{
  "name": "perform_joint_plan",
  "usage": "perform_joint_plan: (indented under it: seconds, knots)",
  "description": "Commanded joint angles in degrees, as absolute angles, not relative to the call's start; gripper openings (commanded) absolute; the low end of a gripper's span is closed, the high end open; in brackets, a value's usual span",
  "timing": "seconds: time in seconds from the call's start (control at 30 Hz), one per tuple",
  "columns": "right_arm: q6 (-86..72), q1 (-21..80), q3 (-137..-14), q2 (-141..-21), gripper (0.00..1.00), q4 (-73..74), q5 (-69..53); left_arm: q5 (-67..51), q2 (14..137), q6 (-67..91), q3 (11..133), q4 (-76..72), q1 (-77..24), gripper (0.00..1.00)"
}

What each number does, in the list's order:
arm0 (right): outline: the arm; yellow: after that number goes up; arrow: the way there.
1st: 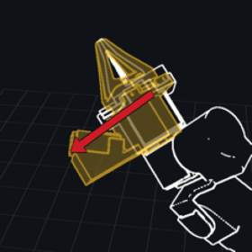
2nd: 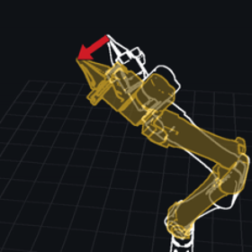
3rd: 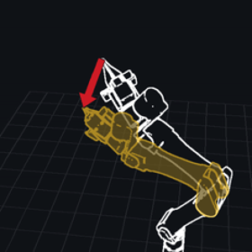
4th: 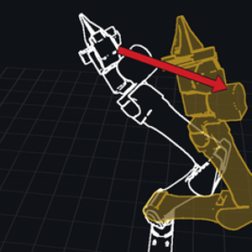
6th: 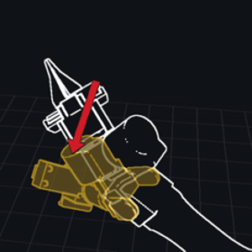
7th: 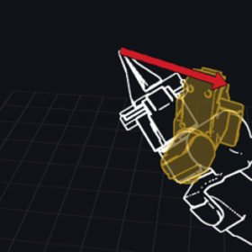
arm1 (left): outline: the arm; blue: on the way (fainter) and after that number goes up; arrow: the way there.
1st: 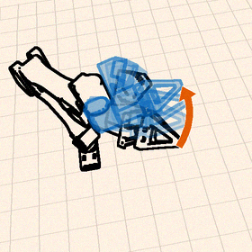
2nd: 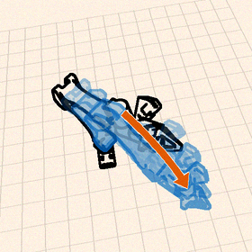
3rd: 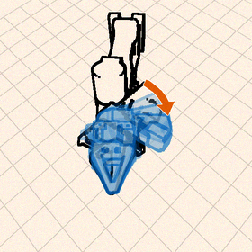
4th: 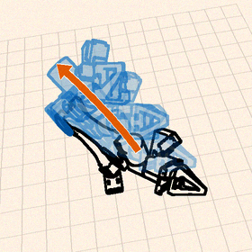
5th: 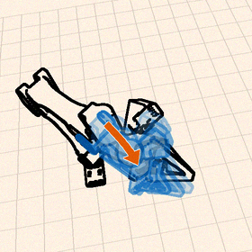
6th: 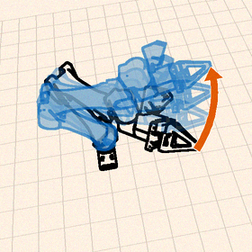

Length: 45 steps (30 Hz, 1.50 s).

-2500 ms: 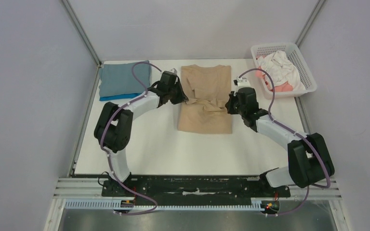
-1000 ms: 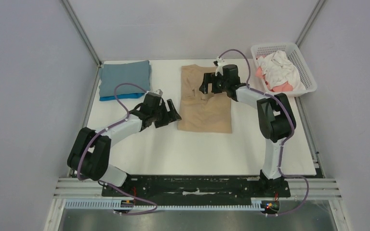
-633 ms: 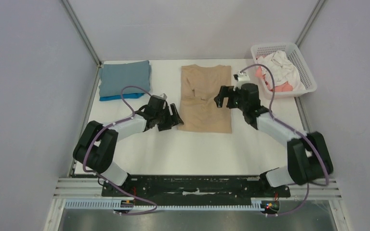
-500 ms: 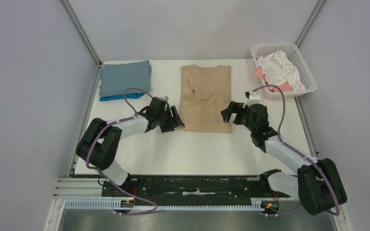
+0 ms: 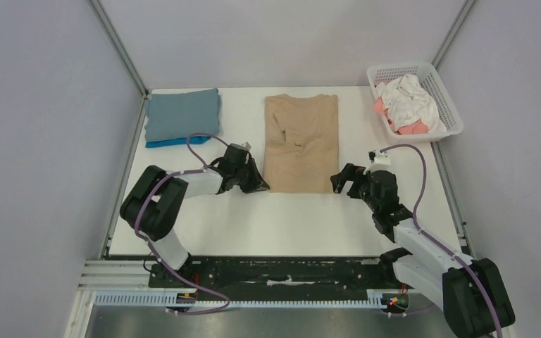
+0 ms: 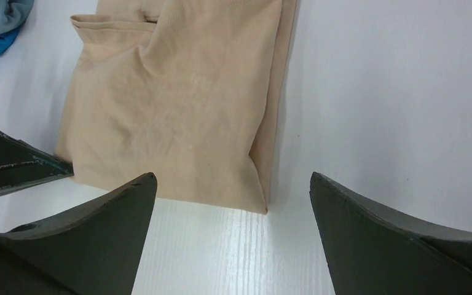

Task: Fold and stack the t-shirts
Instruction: Grab one side of the 2/3 rectangular tshirt with both arms, then fold the long partially folded tshirt into a neat square

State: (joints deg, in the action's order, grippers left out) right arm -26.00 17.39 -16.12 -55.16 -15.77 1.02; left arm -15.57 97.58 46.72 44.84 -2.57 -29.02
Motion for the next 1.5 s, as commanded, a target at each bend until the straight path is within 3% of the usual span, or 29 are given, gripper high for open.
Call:
perform_joint_plan:
  seconds: [0.0, 0.17, 0.27, 0.6, 0.7, 0.73, 0.8, 0.83, 1.07, 1.3, 1.47]
  knots:
    - [-27.4, 17.2, -15.5, -54.5, 0.98, -12.8, 1.3, -13.2, 99.7, 47.5, 44.7, -0.8, -29.4, 0.02]
    - [-26.3, 17.2, -15.2, -57.4, 0.97, -8.9, 1.3, -11.2, 97.8, 46.9, 43.5, 0.8, -29.4, 0.02]
    - [-26.2, 17.2, -16.1, -61.0, 0.91, -10.4, -1.8, -12.0, 97.9, 46.9, 43.8, 1.1, -29.5, 0.02]
    - [-28.9, 17.3, -16.8, -71.6, 0.45, -15.9, -10.3, -12.0, 98.4, 46.8, 44.3, 1.2, -29.5, 0.02]
    - [-28.9, 17.3, -15.8, -71.4, 0.35, -16.5, -10.8, -11.5, 98.3, 46.8, 44.4, 1.3, -29.5, 0.02]
    - [-28.8, 17.3, -15.7, -71.1, 0.28, -16.5, -10.5, -11.6, 98.2, 46.8, 44.4, 1.3, -29.5, 0.02]
    - [-28.6, 17.3, -15.0, -70.4, 0.03, -17.0, -11.1, -12.0, 97.7, 46.8, 44.0, 1.3, -29.5, 0.02]
    - [-28.7, 17.3, -14.3, -69.8, 0.00, -17.7, -11.9, -12.0, 97.0, 46.9, 43.4, 1.3, -29.6, 0.02]
    - [-25.6, 21.0, -8.9, -57.9, 0.00, -8.2, -15.0, -12.8, 86.3, 47.4, 34.3, 2.7, -31.0, 0.02]
    - [-26.6, 30.9, -3.4, -37.3, 0.00, 5.2, -13.9, -7.0, 65.6, 51.2, 22.7, 9.2, -37.4, 0.02]
    - [-27.7, 34.7, -1.5, -28.8, 0.00, 7.2, -15.4, -6.8, 51.0, 54.7, 17.1, 14.7, -40.5, 0.02]
